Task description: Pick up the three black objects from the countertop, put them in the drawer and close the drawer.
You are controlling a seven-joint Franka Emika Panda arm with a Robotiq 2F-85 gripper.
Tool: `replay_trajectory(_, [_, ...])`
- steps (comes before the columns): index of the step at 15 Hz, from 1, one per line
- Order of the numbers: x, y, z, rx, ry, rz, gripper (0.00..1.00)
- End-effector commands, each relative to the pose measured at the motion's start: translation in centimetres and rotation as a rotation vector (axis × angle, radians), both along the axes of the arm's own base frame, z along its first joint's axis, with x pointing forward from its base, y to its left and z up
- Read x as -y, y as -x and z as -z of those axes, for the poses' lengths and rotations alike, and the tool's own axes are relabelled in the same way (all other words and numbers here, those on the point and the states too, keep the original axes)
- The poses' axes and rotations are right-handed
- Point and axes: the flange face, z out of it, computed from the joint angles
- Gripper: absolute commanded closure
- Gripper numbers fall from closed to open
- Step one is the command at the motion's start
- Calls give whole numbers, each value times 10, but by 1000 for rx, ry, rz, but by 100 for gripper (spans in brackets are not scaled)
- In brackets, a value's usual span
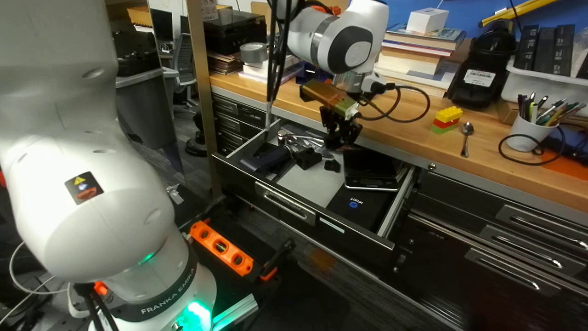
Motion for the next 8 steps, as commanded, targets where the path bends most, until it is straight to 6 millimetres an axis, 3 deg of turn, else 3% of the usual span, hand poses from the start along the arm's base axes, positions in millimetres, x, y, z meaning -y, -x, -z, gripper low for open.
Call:
replay_trajectory(1, [-10, 53, 19, -13, -35, 65, 80])
replay_trajectory(4, [-14, 72, 49, -39, -58, 90, 80])
replay_trajectory(8, [-14, 82, 70, -39, -68, 126, 80])
